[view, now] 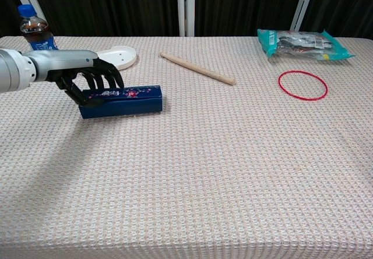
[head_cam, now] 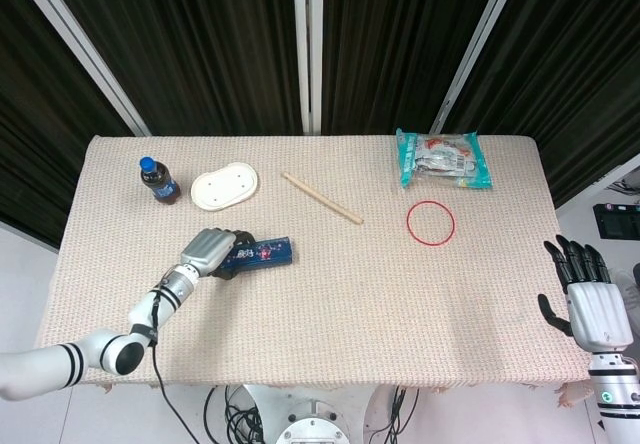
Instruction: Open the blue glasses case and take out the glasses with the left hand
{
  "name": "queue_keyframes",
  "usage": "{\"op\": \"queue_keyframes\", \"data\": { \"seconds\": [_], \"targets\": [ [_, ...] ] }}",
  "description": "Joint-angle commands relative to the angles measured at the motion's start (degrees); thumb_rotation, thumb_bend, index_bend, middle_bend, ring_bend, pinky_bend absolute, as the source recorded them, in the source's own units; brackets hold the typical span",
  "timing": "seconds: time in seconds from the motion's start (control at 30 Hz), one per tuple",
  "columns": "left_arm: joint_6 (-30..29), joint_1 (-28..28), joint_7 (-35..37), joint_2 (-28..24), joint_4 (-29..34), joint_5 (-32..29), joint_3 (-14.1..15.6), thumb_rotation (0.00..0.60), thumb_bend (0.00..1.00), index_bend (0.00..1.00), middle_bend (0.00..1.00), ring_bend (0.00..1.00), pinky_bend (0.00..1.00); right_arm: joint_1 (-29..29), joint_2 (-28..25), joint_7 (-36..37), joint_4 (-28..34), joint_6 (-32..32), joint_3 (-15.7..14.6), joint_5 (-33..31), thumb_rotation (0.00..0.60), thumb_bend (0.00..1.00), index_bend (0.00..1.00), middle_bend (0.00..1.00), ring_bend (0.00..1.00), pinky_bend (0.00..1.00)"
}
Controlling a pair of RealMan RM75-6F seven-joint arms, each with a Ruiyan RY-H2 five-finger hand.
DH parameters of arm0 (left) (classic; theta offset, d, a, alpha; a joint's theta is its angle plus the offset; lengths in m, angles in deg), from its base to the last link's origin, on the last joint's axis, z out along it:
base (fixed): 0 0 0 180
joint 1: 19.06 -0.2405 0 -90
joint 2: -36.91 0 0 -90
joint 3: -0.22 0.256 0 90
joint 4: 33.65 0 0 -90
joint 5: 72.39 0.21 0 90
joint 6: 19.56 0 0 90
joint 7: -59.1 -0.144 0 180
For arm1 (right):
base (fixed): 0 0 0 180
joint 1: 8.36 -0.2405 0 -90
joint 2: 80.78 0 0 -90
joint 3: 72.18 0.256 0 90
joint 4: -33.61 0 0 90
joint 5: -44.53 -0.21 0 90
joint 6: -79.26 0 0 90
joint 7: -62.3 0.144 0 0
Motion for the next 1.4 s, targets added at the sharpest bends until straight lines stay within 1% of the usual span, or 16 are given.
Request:
{"op": "queue_keyframes", "data": {
  "seconds": [0.03,0.43,0.73,0.9,0.97,1.03,1.1,1.17,1.2,1.27,1.3,1.4],
  "targets": [
    [0.30,-0.38,1.15,0.32,-0.42,0.17,-0.21,0.600,0.56,0.57,0.67,0.32,0.31,-0.01,0.00,-0.07,0.03,-0.05,-0.02,-0.05,0.600,0.35,0.00,0.00,0.00,0.00],
    [4.46,-1.72,12.30,-0.62,0.41,0.11,-3.06,0.600,0.45,0.60,0.70,0.35,0.32,-0.26,0.16,-0.29,0.07,-0.47,-0.02,-0.20,0.600,0.35,0.00,0.00,0.00,0.00],
    [4.96,-2.28,15.28,0.00,-1.14,2.15,-3.22,0.600,0.39,0.61,0.71,0.36,0.32,-0.35,0.15,-0.29,0.01,-0.70,0.03,-0.49,0.600,0.35,0.00,0.00,0.00,0.00],
    [6.66,-2.65,20.21,0.05,-1.33,1.13,-4.90,0.600,0.37,0.61,0.71,0.38,0.33,-0.39,0.11,-0.40,0.07,-0.76,0.06,-0.61,0.600,0.35,0.00,0.00,0.00,0.00],
    [7.44,-2.73,22.26,0.06,-1.98,0.83,-5.68,0.600,0.36,0.57,0.70,0.39,0.33,-0.43,0.14,-0.45,0.05,-0.88,0.07,-0.71,0.600,0.35,0.00,0.00,0.00,0.00],
    [7.61,-2.82,23.26,0.24,-2.78,0.80,-6.10,0.600,0.34,0.50,0.65,0.39,0.34,-0.47,0.14,-0.48,0.03,-1.07,0.07,-0.87,0.600,0.35,0.00,0.00,0.00,0.00],
    [7.39,-3.00,23.78,0.48,-3.62,1.26,-6.22,0.600,0.32,0.41,0.55,0.37,0.34,-0.52,0.16,-0.54,0.03,-1.19,0.09,-1.00,0.600,0.35,0.00,0.00,0.00,0.00],
    [7.26,-3.20,24.21,0.75,-4.24,2.07,-6.07,0.600,0.31,0.36,0.47,0.35,0.33,-0.55,0.21,-0.62,0.04,-1.24,0.14,-1.13,0.600,0.35,0.00,0.00,0.00,0.00],
    [7.41,-3.26,24.43,0.86,-4.51,2.42,-5.92,0.600,0.31,0.33,0.40,0.33,0.33,-0.55,0.22,-0.65,0.03,-1.26,0.15,-1.18,0.600,0.35,0.00,0.00,0.00,0.00],
    [8.13,-3.25,24.93,1.11,-5.35,3.06,-5.53,0.600,0.31,0.30,0.32,0.28,0.33,-0.62,0.23,-0.82,0.04,-1.45,0.14,-1.27,0.600,0.35,0.00,0.00,0.00,0.00],
    [8.41,-3.24,25.14,1.29,-5.80,3.25,-5.42,0.600,0.31,0.30,0.27,0.24,0.33,-0.63,0.24,-0.87,0.07,-1.48,0.11,-1.28,0.600,0.35,0.00,0.00,0.00,0.00],
    [8.53,-3.33,25.92,2.15,-7.33,3.59,-5.42,0.600,0.31,0.28,0.17,0.13,0.31,-0.63,0.28,-1.05,0.07,-1.54,0.03,-1.28,0.600,0.35,0.00,0.00,0.00,0.00]
  ]
}}
